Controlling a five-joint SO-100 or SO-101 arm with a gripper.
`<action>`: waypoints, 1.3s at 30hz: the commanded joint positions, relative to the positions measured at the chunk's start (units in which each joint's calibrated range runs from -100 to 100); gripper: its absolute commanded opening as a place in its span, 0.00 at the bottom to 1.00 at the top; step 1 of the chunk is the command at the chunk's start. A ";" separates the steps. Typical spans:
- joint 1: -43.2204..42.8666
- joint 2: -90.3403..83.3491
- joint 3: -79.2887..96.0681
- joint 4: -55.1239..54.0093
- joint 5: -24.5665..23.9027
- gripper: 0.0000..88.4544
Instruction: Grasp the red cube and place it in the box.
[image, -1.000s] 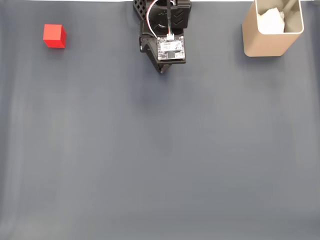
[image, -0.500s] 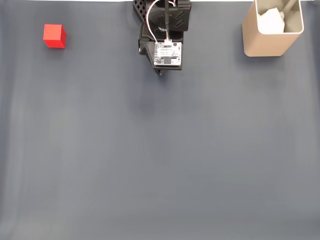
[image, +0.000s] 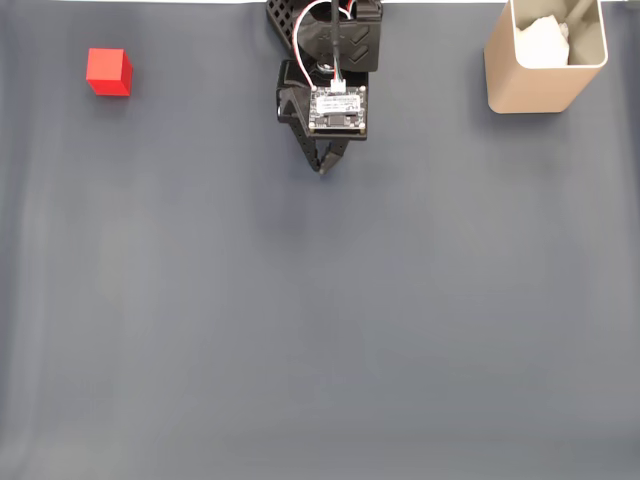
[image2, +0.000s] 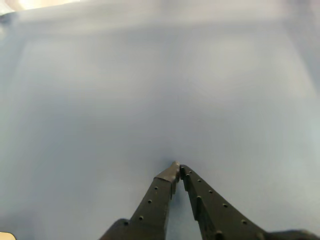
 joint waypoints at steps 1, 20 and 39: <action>-0.97 3.22 -6.57 -2.32 -0.29 0.00; 4.92 24.25 -33.91 1.13 -2.39 0.00; 23.02 36.02 -48.86 4.00 -2.88 0.00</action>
